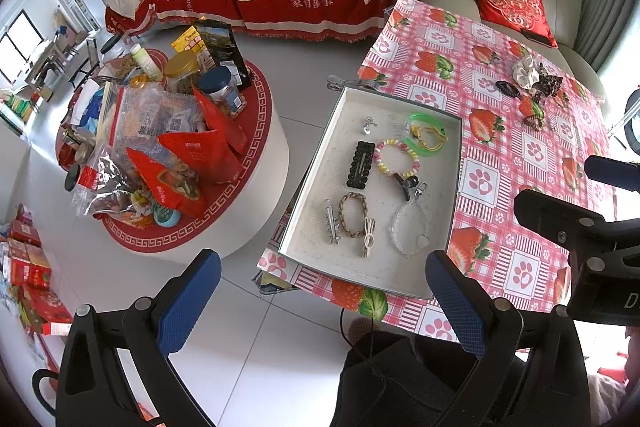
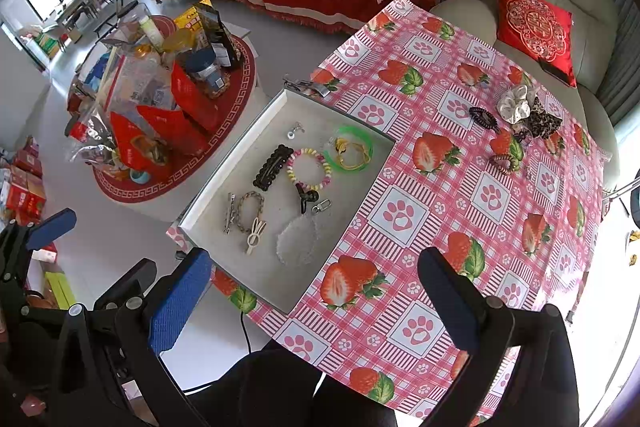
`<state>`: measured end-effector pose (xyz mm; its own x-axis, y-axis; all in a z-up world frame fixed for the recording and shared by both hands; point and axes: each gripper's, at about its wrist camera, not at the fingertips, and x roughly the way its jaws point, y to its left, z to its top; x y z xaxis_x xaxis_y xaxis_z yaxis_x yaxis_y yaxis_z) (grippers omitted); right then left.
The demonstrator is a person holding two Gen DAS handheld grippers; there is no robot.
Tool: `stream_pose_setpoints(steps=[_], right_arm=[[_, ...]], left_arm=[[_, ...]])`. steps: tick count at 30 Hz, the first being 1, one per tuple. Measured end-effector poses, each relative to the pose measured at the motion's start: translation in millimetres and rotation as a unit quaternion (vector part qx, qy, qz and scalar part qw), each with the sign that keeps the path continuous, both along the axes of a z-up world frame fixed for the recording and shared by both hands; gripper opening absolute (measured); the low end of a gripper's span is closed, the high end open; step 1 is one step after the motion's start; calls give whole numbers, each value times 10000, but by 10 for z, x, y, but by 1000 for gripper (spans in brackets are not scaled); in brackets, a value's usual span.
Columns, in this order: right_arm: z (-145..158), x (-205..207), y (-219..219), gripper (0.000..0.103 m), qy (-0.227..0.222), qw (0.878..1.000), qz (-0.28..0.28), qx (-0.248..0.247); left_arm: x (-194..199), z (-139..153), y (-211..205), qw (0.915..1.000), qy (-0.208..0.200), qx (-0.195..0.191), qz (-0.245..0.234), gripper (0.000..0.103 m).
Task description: Organize jewelry
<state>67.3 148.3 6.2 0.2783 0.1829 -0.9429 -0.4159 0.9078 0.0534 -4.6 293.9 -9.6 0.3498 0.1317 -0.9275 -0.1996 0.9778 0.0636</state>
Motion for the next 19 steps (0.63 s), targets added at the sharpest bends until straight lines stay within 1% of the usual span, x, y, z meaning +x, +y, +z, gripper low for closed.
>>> stream_pose_setpoints(steps=[8,15,19], right_arm=[[-3,1,-1,103,-4,10000,3,-2],[-5,3,-2,103,9,10000,-6,10],[-3,-8,7,103,8,10000,3,13]], left_arm=[[-5,11,15,10000,1,52,3,103],[-12,15,80,9999,-79,109,13,103],[-16,7,79,10000,-41,88,-3,103]])
